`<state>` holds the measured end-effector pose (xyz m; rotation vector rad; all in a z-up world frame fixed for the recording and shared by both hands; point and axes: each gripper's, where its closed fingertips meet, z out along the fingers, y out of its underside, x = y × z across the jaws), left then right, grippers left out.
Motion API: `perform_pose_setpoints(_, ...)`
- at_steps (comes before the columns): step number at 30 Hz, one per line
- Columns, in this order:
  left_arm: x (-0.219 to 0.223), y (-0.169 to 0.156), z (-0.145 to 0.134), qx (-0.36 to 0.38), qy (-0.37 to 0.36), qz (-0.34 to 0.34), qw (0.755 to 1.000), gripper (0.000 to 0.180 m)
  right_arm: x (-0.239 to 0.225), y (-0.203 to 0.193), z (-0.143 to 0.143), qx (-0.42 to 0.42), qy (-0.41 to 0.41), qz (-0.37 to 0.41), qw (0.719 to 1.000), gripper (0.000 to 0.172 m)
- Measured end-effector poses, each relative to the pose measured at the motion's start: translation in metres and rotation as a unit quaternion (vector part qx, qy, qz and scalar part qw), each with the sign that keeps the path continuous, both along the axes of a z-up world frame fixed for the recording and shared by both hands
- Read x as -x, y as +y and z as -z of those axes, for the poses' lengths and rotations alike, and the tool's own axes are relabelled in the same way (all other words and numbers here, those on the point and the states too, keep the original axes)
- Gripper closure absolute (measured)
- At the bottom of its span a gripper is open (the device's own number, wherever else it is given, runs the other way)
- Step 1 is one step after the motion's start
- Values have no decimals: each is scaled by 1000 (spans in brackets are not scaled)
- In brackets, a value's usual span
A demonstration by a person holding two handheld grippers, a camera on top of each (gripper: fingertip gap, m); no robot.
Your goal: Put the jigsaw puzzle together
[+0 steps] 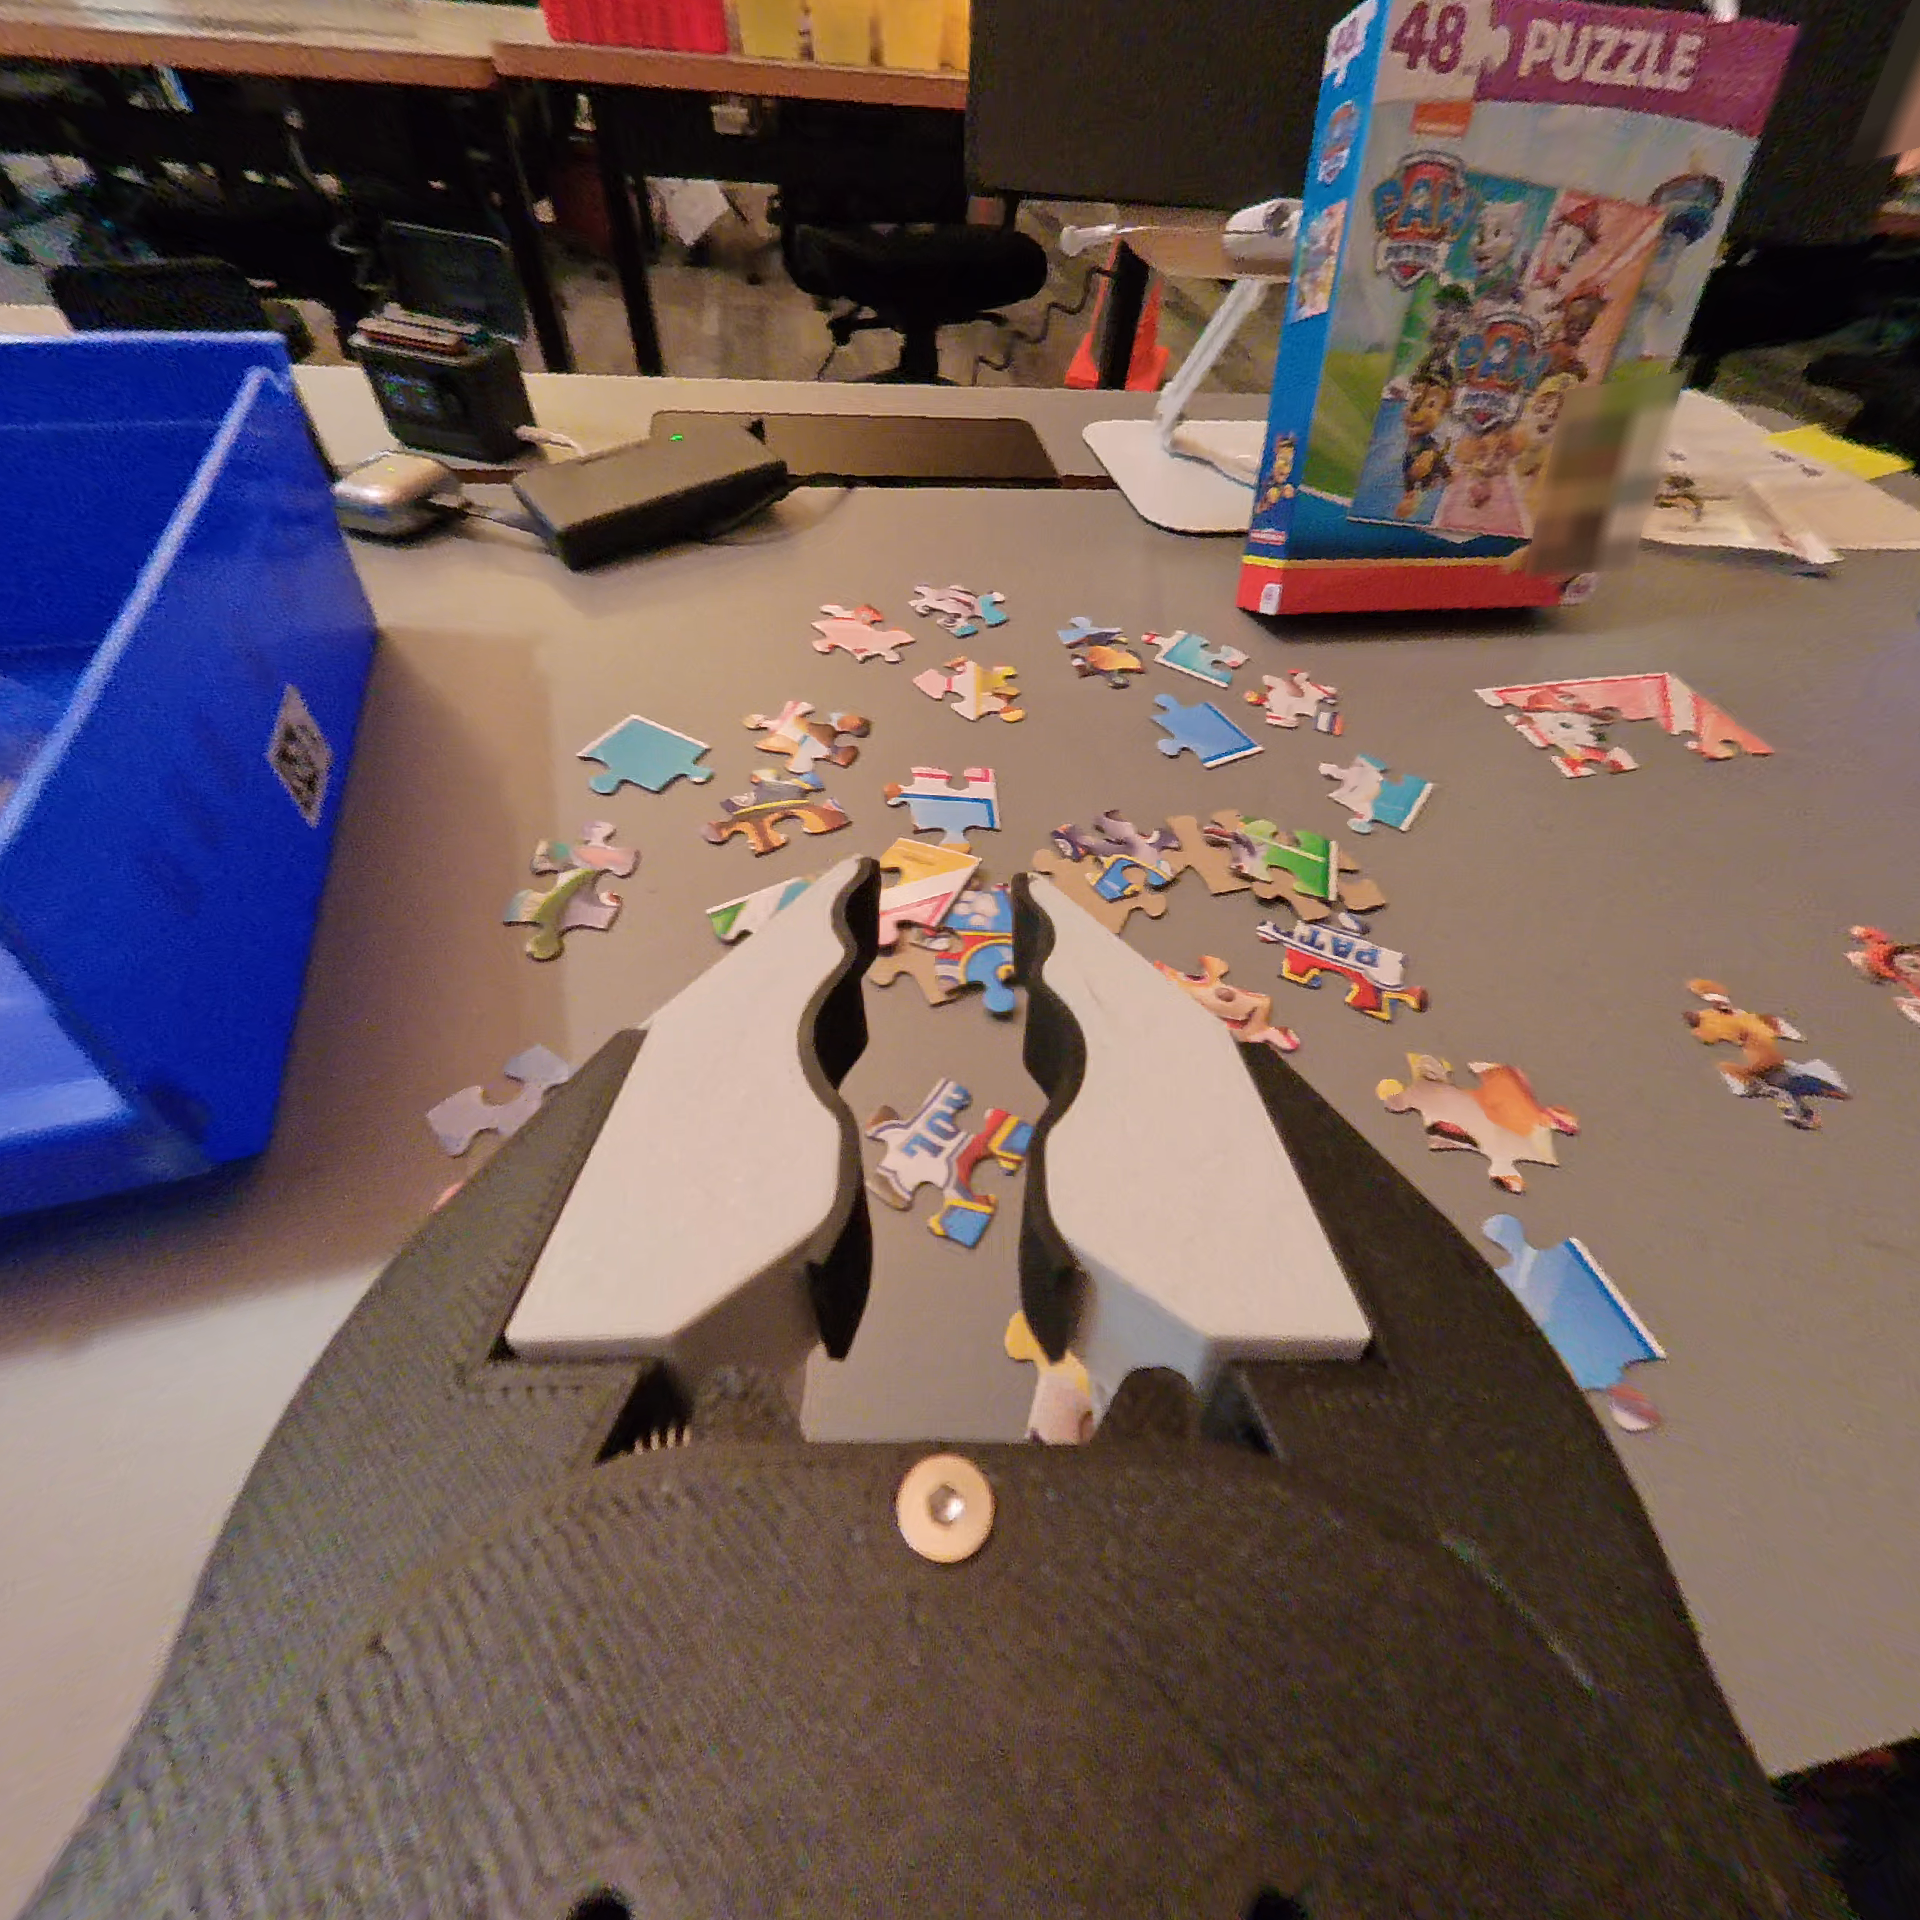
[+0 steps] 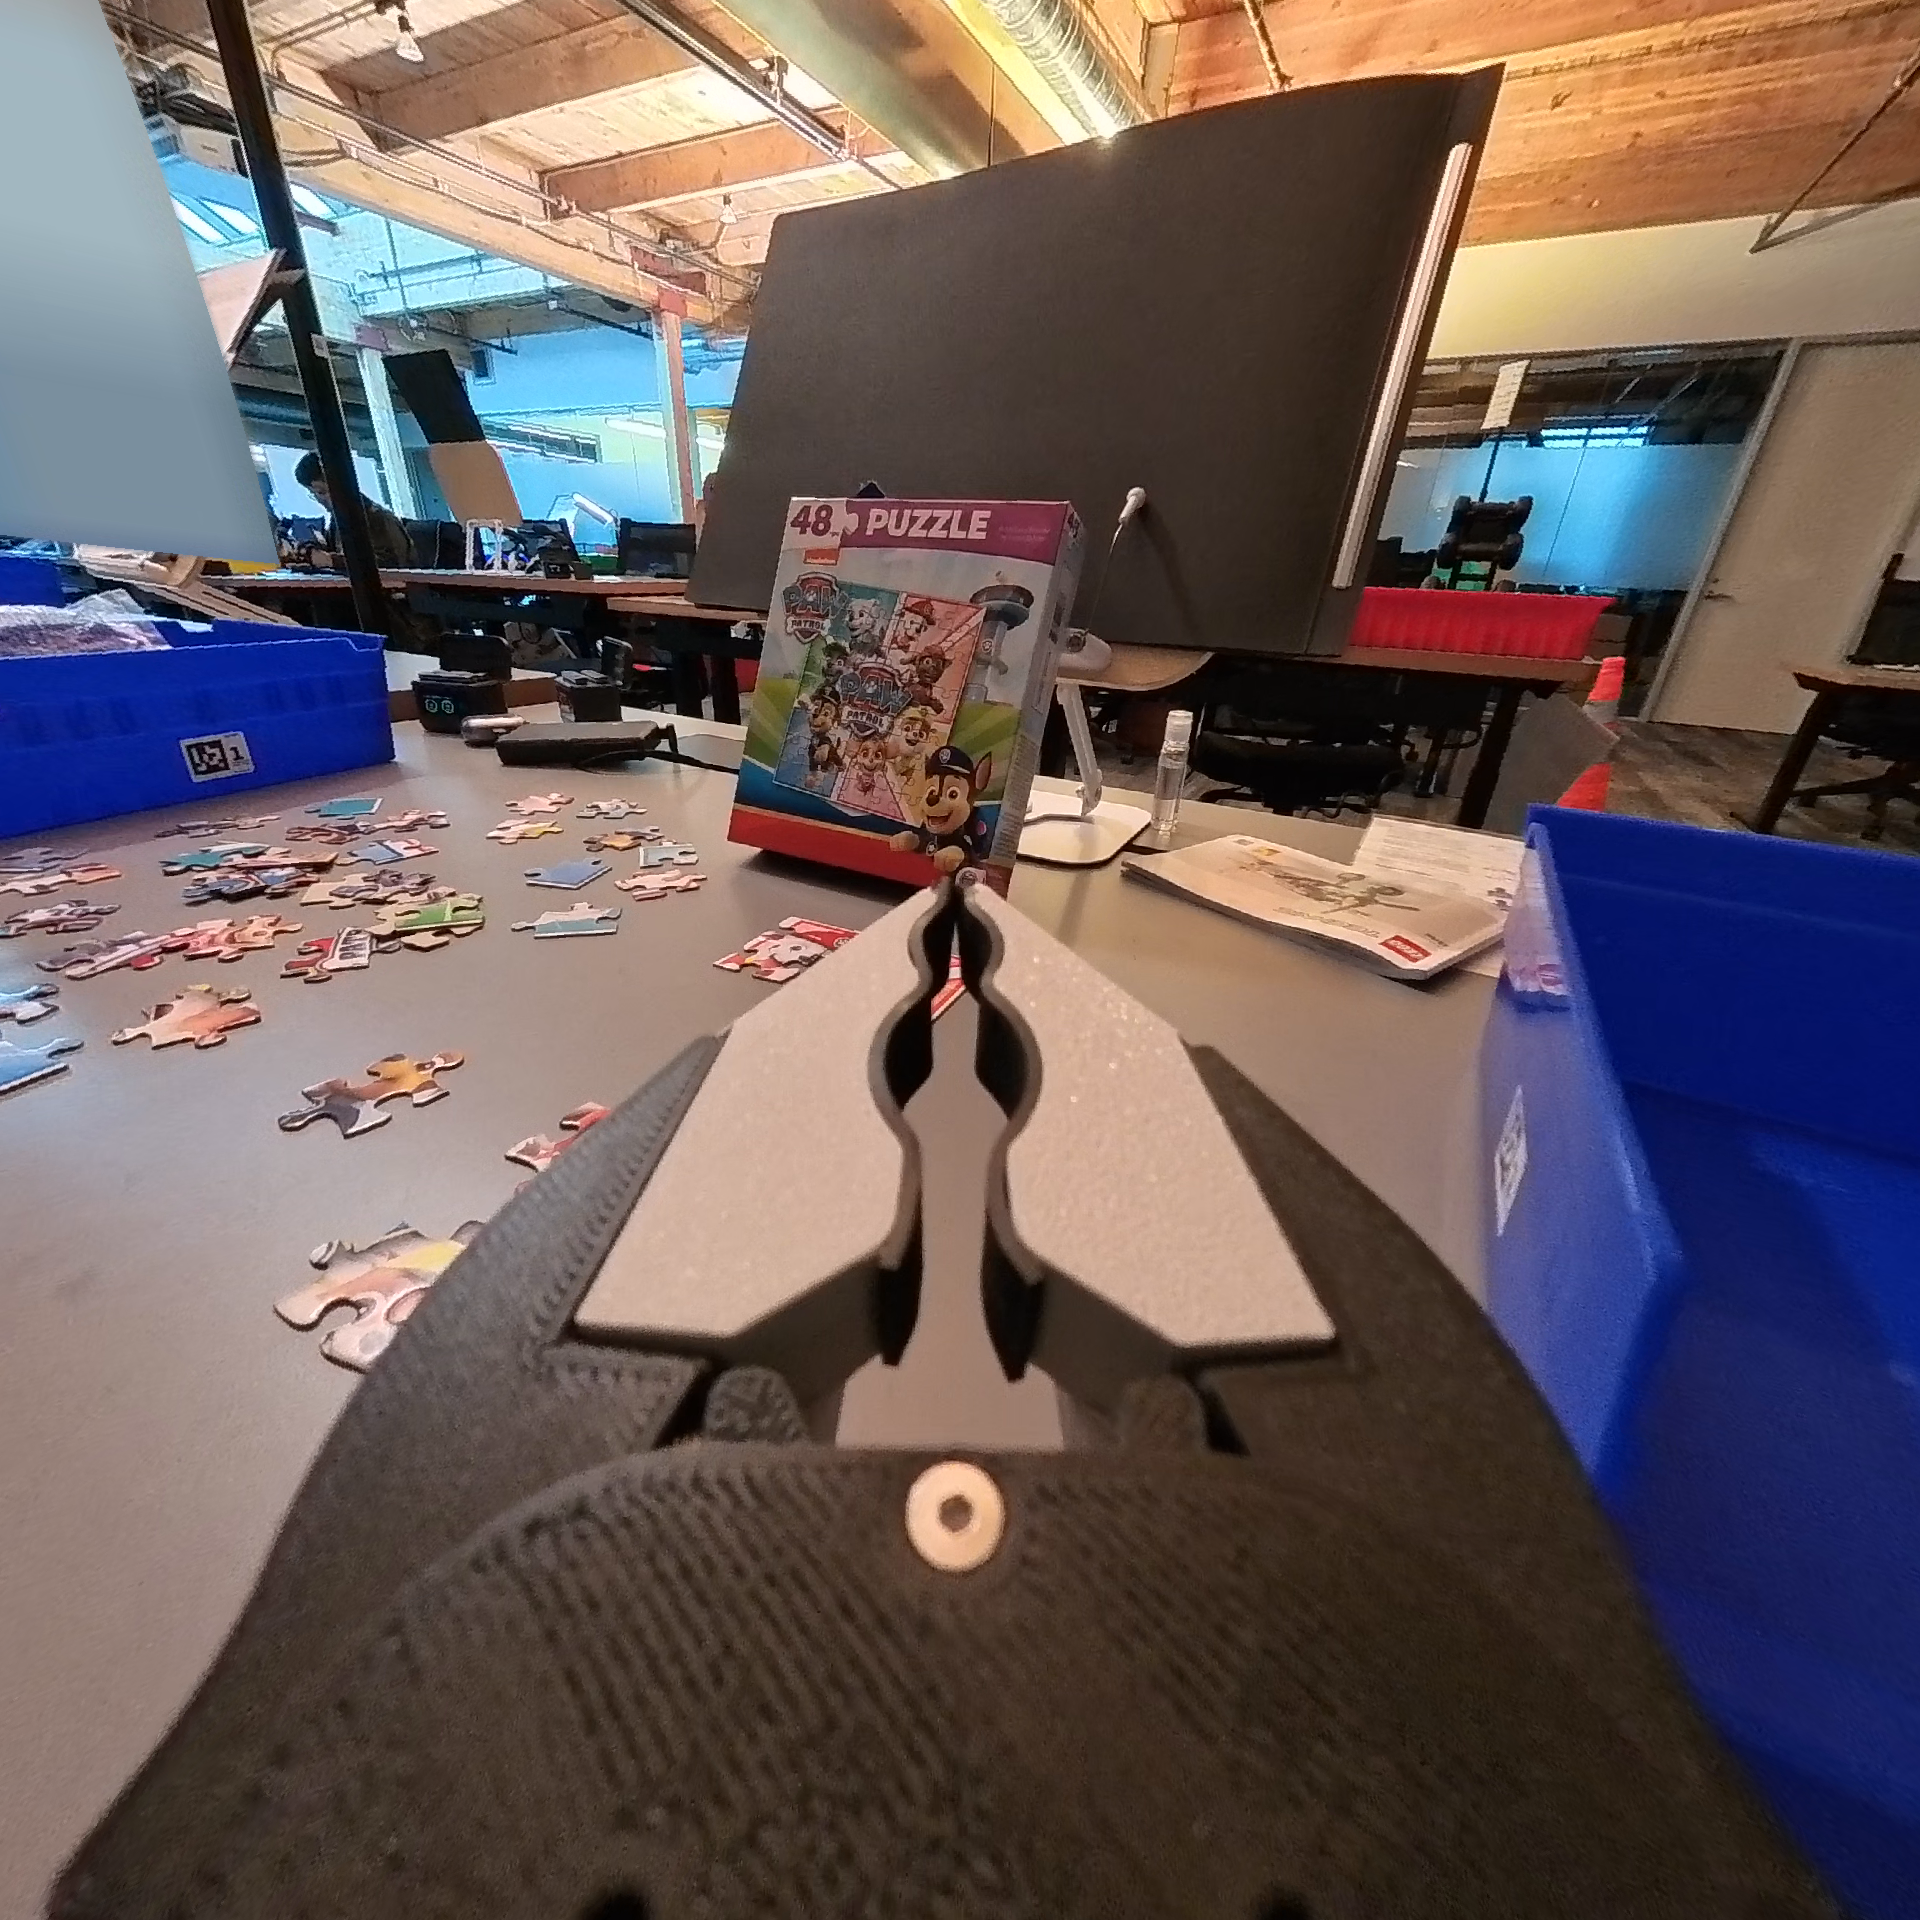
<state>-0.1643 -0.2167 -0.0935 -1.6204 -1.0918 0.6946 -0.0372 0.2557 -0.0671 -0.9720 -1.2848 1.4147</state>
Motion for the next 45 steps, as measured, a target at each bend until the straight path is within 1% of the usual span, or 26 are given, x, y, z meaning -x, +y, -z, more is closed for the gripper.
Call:
perform_pose_setpoints(2, 0, 2, 2, -15, -5, 8, 1000, 158, 0, 0, 0, 0, 1, 1, 1000, 172)
perform_pose_setpoints(15, -3, 10, 1, -31, -9, 27, 999, 158, -1, 0, -1, 0, 3, 0, 1000, 172)
perform_pose_setpoints(18, -2, 12, 3, -24, -10, 26, 999, 158, -1, 0, -1, 1, 3, 0, 1000, 172)
perform_pose_setpoints(23, -1, 14, 7, 15, -5, 20, 1000, 158, -1, 0, -1, 1, 3, 0, 1000, 172)
perform_pose_setpoints(26, -1, 16, 9, 25, -6, 20, 999, 158, -1, 0, -1, 0, 3, 0, 1000, 172)
perform_pose_setpoints(36, -1, 22, 14, 16, -17, 32, 999, 158, 0, -1, 0, -3, -1, 1, 1000, 172)
perform_pose_setpoints(40, -1, 23, 16, 14, -22, 35, 999, 157, 3, 1, 2, -8, -8, 25, 1000, 172)
perform_pose_setpoints(41, -1, 23, 17, 12, -24, 35, 999, 157, 5, 0, 0, 10, -12, 29, 999, 172)
perform_pose_setpoints(43, 0, 21, 18, 9, -27, 34, 999, 157, 11, -22, -14, 48, -13, -11, 999, 172)
perform_pose_setpoints(45, 1, 16, 18, 6, -27, 28, 999, 157, 23, -50, -31, 43, -17, -55, 997, 168)
